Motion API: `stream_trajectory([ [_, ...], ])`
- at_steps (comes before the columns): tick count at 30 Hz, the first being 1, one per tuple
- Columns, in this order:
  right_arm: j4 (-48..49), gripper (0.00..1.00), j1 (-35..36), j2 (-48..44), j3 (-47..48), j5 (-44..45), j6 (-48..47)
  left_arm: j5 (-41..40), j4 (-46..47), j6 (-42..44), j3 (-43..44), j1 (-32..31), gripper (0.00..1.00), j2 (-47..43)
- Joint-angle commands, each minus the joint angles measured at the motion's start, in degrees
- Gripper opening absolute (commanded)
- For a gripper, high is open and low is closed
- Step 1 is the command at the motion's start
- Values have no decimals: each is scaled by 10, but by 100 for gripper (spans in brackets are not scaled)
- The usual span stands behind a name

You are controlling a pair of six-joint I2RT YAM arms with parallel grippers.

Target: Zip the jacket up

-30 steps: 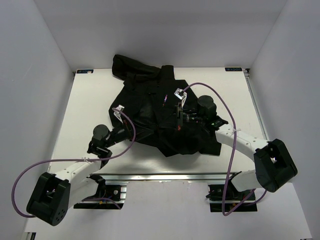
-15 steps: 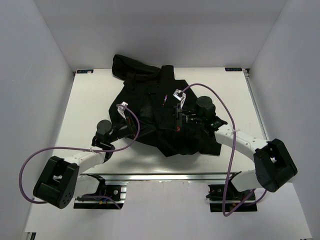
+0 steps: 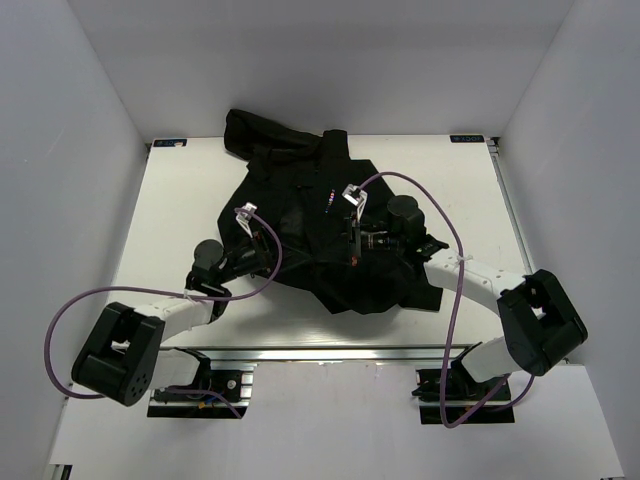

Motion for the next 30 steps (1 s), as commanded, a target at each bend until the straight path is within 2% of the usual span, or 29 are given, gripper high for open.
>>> stream_trajectory([
  [1,36,0,3,0,-3,-7,1,17,38,-3,20,3,58,6],
  [5,38,0,2,2,-1,-4,4,20,40,-4,23,3,45,8],
  [9,50,0,3,2,-3,-1,16,22,36,-2,22,3,24,4],
  [10,58,0,3,2,-3,3,19,23,37,-2,21,3,15,4],
  [12,63,0,3,2,-4,11,26,25,38,0,21,3,11,3],
  [13,65,0,3,2,-3,17,29,25,28,1,21,3,0,2],
  [18,83,0,3,2,-2,49,48,26,9,17,12,2,0,-13],
  [21,90,0,2,-3,3,77,56,26,-35,43,14,-3,0,-33],
  [24,80,0,-6,-2,16,102,61,19,-122,96,27,-10,0,-59],
  [25,79,0,-10,0,24,106,64,9,-186,114,32,-17,0,-80],
  [28,79,0,-25,2,36,102,69,-7,-263,175,44,-25,0,-119],
  [30,74,0,-25,2,40,100,65,-11,-272,180,42,-25,0,-134],
])
